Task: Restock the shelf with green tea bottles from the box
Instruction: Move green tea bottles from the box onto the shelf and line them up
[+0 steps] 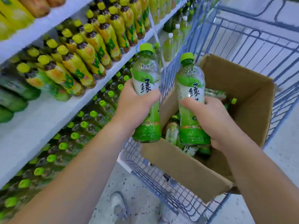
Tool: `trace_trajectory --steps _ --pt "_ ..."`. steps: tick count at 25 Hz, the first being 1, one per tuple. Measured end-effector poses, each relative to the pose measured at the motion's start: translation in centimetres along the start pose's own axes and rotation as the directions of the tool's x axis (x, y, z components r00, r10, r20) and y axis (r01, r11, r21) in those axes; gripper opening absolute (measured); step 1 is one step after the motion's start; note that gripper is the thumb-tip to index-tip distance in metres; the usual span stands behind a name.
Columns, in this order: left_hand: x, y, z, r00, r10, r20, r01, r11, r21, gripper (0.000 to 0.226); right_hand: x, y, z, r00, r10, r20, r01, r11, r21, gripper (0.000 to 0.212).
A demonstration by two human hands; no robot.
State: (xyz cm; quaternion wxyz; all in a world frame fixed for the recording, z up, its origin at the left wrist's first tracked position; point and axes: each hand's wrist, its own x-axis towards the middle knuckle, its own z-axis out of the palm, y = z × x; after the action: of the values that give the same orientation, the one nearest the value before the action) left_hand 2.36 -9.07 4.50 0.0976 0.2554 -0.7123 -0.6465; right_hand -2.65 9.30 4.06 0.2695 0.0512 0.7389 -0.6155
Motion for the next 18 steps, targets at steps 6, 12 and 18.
trace_trajectory --steps 6,12,18 --pt "-1.4 -3.0 -13.2 0.958 0.048 -0.282 -0.025 0.996 0.084 0.030 0.2 -0.7 12.0 0.980 -0.029 0.195 0.051 0.993 -0.105 0.029" --pt "-4.6 -8.4 -27.1 0.873 -0.094 -0.478 0.146 0.987 0.073 0.045 -0.7 0.8 26.1 0.937 -0.003 0.351 0.096 0.964 -0.247 0.025" --pt "-8.3 -14.2 -39.2 0.788 -0.105 -0.606 0.177 0.982 0.060 0.039 -1.8 3.5 39.0 0.865 0.011 0.501 0.199 0.910 -0.364 0.027"
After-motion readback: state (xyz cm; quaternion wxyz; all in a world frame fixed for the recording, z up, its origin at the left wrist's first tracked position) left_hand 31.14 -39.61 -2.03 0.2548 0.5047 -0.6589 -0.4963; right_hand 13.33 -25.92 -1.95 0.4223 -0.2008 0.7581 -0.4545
